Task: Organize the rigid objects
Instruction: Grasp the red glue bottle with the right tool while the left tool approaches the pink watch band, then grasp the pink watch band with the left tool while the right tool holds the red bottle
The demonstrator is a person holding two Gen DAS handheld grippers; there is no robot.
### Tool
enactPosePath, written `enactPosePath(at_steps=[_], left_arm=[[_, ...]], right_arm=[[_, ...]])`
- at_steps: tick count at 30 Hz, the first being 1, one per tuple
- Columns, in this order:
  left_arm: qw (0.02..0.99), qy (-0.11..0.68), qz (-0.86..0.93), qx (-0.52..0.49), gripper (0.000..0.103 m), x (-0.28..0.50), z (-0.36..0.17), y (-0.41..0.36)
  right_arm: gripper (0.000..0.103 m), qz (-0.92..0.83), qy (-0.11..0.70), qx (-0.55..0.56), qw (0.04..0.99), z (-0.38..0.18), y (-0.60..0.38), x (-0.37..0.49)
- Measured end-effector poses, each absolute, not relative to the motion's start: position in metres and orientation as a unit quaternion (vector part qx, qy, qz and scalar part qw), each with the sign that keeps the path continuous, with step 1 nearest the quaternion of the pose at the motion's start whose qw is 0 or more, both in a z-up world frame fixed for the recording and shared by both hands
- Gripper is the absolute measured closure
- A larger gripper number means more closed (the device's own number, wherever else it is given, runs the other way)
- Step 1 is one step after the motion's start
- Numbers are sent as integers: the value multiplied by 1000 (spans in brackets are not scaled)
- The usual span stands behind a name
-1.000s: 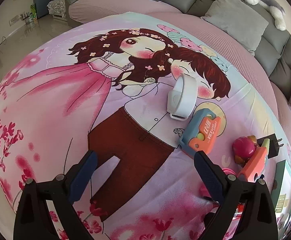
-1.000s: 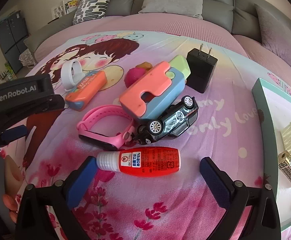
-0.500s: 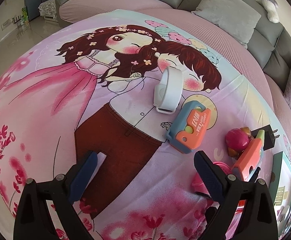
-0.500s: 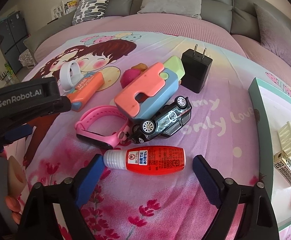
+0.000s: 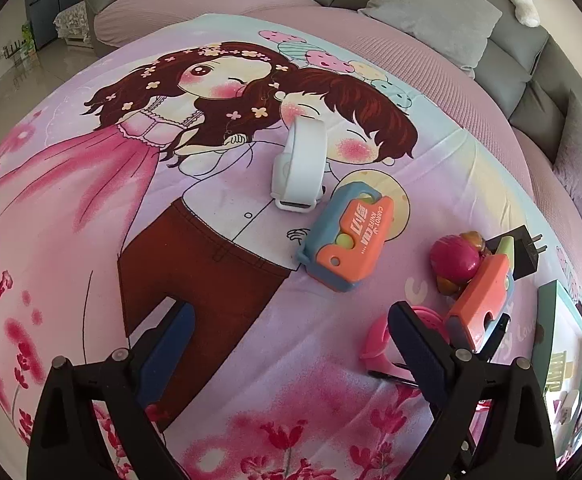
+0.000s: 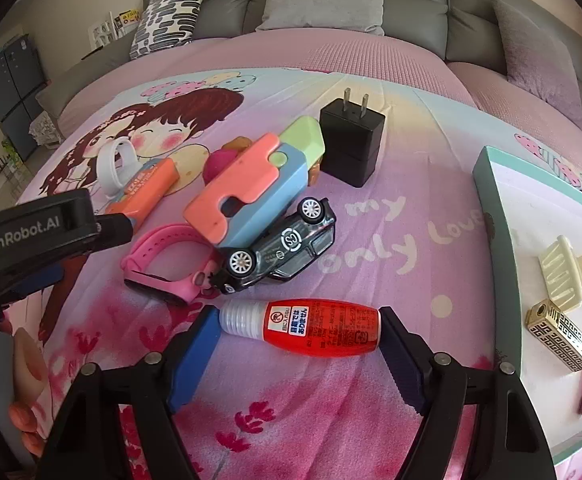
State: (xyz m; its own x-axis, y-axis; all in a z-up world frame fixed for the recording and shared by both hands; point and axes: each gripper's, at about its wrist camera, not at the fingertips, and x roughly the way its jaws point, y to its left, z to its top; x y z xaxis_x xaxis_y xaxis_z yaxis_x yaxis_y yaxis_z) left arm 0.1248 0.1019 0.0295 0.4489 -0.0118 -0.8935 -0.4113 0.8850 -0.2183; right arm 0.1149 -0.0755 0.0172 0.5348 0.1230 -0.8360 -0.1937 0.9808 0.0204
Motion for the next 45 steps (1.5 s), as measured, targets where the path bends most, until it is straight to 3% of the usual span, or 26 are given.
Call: enactPosePath(at_steps=[18,45], left_arm=[[827,537,41,-163,6,129,30,66],[828,552,23,-97,6,145,13,25]], right_arm=[[22,62,442,-12,895,45,-109,111],[22,48,462,-23,885,39,-119,111]])
